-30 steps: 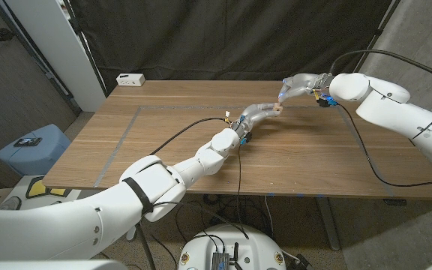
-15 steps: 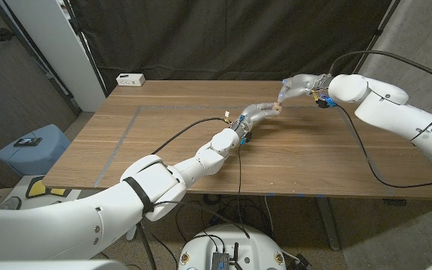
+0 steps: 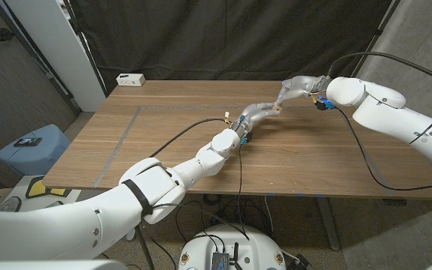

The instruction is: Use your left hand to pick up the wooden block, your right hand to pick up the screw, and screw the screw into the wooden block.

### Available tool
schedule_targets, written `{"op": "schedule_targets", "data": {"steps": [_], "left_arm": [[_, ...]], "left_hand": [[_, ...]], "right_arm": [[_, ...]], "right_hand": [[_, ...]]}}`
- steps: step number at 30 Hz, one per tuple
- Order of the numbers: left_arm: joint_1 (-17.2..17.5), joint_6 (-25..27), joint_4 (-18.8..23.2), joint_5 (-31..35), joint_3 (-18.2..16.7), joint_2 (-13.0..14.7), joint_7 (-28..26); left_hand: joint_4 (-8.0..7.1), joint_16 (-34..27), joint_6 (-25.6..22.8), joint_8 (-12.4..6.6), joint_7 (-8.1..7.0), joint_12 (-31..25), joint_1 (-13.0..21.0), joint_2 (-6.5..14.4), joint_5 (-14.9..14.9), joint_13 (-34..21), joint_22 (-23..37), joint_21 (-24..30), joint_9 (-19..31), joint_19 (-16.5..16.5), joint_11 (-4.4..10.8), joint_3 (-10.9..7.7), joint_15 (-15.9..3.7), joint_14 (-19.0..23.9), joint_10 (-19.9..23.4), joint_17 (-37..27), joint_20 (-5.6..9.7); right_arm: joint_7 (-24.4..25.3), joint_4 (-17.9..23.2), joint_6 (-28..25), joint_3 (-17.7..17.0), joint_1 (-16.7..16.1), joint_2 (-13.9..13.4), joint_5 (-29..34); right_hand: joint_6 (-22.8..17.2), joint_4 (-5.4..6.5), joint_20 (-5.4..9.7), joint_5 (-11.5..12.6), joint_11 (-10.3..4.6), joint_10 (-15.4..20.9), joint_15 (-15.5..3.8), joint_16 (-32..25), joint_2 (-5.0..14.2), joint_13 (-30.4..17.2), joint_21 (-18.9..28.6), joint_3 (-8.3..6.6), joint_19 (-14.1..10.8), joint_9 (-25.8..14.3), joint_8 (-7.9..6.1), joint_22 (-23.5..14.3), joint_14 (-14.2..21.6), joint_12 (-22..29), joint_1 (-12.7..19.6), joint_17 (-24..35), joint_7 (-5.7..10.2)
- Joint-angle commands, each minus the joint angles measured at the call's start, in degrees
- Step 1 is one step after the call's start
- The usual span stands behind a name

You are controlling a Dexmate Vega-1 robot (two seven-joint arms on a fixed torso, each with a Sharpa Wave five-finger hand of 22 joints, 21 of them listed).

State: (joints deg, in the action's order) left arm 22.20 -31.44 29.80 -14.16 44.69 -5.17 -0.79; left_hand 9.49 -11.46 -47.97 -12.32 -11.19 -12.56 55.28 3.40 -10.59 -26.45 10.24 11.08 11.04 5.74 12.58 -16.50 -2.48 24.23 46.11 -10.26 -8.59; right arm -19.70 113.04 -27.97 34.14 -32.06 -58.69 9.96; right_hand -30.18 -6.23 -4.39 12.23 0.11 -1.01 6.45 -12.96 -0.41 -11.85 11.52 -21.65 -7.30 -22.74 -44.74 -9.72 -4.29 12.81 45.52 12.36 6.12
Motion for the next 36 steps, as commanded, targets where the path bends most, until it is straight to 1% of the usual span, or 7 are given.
{"op": "schedule_targets", "data": {"steps": [1,11,15,22,28,33,36], "left_arm": [[0.61,0.77,1.43,0.13,-0.08,0.40,-0.20],[0.41,0.64,1.00,0.09,-0.09,0.22,0.00],[0.43,0.71,1.07,0.10,-0.10,0.23,-0.06],[0.47,0.77,1.18,0.13,-0.12,0.26,-0.19],[0.22,0.63,0.50,0.01,-0.16,0.01,0.00],[-0.10,0.41,-0.41,-0.12,-0.22,-0.34,0.08],[-0.37,0.23,-1.10,-0.22,-0.25,-0.58,0.23]], "left_hand": [[-0.06,-0.16,-0.66,-0.47,-0.40,-0.30,0.20,0.24,-0.01,-0.10,0.18,0.53,0.12,0.26,0.07,-0.40,-4.45,0.23,0.67,-0.30,0.15],[-0.11,-0.17,-0.77,-0.48,-0.34,-0.27,0.55,0.28,0.03,-0.15,0.18,0.54,0.13,0.29,0.07,-0.46,-4.28,0.23,0.72,-0.32,0.13],[-0.15,-0.17,-0.79,-0.47,-0.32,-0.26,0.65,0.33,0.03,-0.17,0.18,0.52,0.13,0.26,0.06,-0.49,-4.20,0.20,0.74,-0.33,0.06],[-0.14,-0.19,-0.69,-0.41,-0.43,-0.21,0.91,0.36,0.02,-0.20,0.18,0.52,0.14,0.25,0.05,-0.54,-4.21,0.23,0.70,-0.33,0.04],[-0.19,-0.19,-0.68,-0.39,-0.38,-0.20,1.02,0.40,0.02,-0.22,0.18,0.53,0.14,0.29,0.05,-0.55,-4.16,0.19,0.72,-0.35,-0.01],[-0.28,-0.22,-0.62,-0.35,-0.34,-0.19,1.07,0.48,0.02,-0.24,0.18,0.55,0.14,0.33,0.06,-0.56,-4.09,0.23,0.75,-0.37,-0.03],[-0.26,-0.21,-0.61,-0.35,-0.37,-0.19,1.16,0.47,0.01,-0.26,0.18,0.54,0.15,0.31,0.06,-0.57,-4.07,0.22,0.76,-0.36,-0.03]], "right_arm": [[0.83,1.41,-1.48,-0.12,-0.75,-0.43,1.36],[0.73,2.19,-2.96,0.59,-0.60,-0.42,3.27],[0.47,2.24,-3.24,1.01,-0.34,-0.24,4.02],[-0.05,1.76,-3.06,1.65,0.13,0.39,4.78],[-0.28,1.37,-2.97,2.05,0.48,0.92,5.42],[-0.38,1.03,-2.82,2.20,0.64,1.21,5.73],[-0.23,0.83,-2.97,2.20,0.64,1.48,5.85]], "right_hand": [[-1.21,0.02,0.10,-0.38,0.02,0.50,0.10,-0.33,0.06,-0.25,0.21,0.28,-0.72,-0.49,-1.06,-0.13,0.38,0.44,-0.80,0.11,-0.18],[-2.41,0.18,-0.02,-1.06,0.16,1.69,0.02,-0.52,-0.40,-0.32,0.27,1.19,-1.58,-1.42,-2.60,-0.12,1.41,0.68,-2.23,0.13,-0.41],[-3.27,0.37,0.24,-1.42,0.32,2.09,-0.11,-0.57,-0.49,-0.34,0.33,1.60,-2.11,-1.84,-3.40,-0.11,1.78,0.73,-3.02,0.14,-0.62],[-3.42,0.68,0.25,-1.78,0.73,2.61,-0.20,-0.57,-0.66,-0.36,0.28,2.13,-2.38,-2.26,-3.91,-0.11,2.05,0.82,-4.06,0.15,-0.65],[-3.38,1.70,0.35,-2.04,0.79,2.69,-0.29,-0.49,-1.53,-0.40,0.16,3.64,-2.63,-2.86,-4.45,-0.12,2.28,0.67,-6.91,0.18,-0.68],[-3.70,3.32,0.30,-1.84,1.06,2.85,-0.37,-0.35,-2.40,-0.43,-0.01,5.71,-2.80,-3.59,-5.20,-0.14,2.42,0.47,-11.02,0.23,-0.92],[-3.75,3.83,0.44,-1.74,1.08,2.94,-0.58,-0.31,-2.62,-0.45,-0.07,6.33,-2.81,-3.80,-5.41,-0.14,2.48,0.43,-12.27,0.25,-0.93]]}}
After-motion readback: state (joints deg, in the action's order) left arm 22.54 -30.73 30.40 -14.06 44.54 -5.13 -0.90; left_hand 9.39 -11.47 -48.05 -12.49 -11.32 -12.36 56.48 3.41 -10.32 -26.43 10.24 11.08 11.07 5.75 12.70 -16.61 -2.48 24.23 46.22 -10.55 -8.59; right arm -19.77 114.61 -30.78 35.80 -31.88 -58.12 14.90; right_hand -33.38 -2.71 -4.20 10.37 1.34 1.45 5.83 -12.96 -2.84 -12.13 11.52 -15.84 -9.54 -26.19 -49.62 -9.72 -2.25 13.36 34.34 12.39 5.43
